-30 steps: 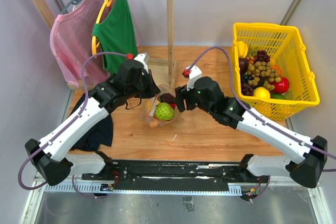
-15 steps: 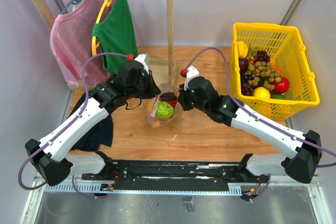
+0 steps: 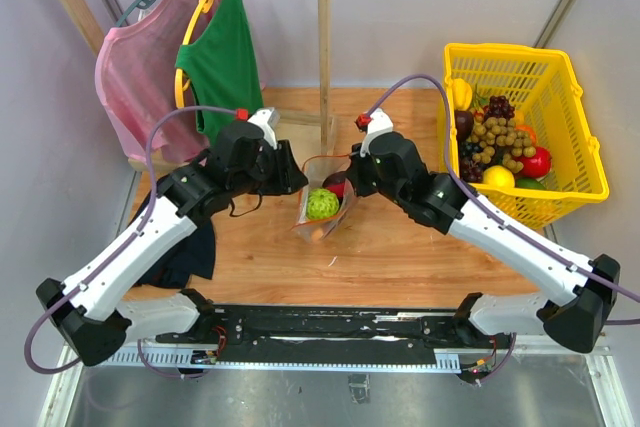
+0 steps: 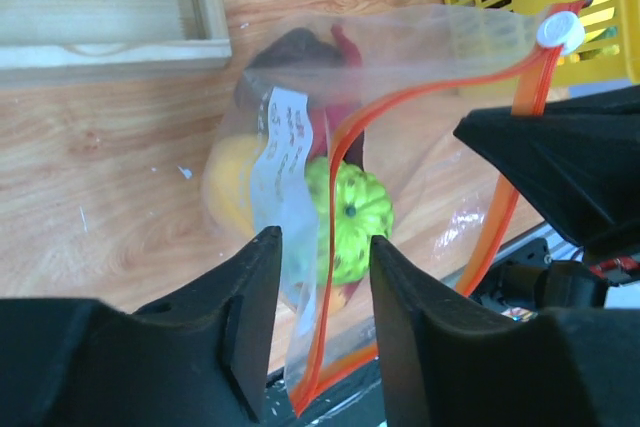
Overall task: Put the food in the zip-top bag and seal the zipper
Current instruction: Adjust the zipper food storage bag at the center of the board.
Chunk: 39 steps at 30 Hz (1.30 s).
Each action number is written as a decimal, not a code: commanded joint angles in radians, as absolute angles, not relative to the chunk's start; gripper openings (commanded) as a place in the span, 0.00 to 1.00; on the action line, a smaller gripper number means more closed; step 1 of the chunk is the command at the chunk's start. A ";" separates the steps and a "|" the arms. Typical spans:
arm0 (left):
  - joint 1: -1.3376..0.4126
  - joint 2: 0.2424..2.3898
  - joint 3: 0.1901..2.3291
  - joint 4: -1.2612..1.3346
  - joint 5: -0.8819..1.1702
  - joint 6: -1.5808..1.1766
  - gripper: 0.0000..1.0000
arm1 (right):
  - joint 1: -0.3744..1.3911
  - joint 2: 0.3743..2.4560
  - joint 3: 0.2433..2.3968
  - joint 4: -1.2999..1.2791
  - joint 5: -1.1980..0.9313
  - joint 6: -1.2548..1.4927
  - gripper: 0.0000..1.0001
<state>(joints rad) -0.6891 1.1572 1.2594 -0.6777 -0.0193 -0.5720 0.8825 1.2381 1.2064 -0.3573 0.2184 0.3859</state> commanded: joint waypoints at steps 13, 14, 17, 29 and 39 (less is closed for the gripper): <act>-0.745 0.910 0.967 -0.604 0.090 -0.603 0.66 | 0.822 1.285 1.257 -0.341 0.192 0.419 0.01; -0.750 0.881 0.940 -0.573 0.089 -0.598 0.68 | 0.820 1.287 1.255 -0.339 0.188 0.419 0.01; -0.759 0.831 0.869 -0.486 0.078 -0.583 0.72 | 0.818 1.293 1.254 -0.335 0.179 0.426 0.01; -0.809 0.781 0.723 -0.233 0.063 -0.480 0.69 | 0.797 1.291 1.238 -0.325 0.133 0.446 0.02; -0.828 0.819 0.685 -0.166 0.039 -0.372 0.45 | 0.784 1.284 1.221 -0.318 0.115 0.454 0.02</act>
<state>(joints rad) -0.8158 0.7994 0.6861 -0.2279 0.0563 -0.4328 0.8021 1.2873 1.2201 -0.3458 0.1295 0.4343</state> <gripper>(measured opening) 0.523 0.019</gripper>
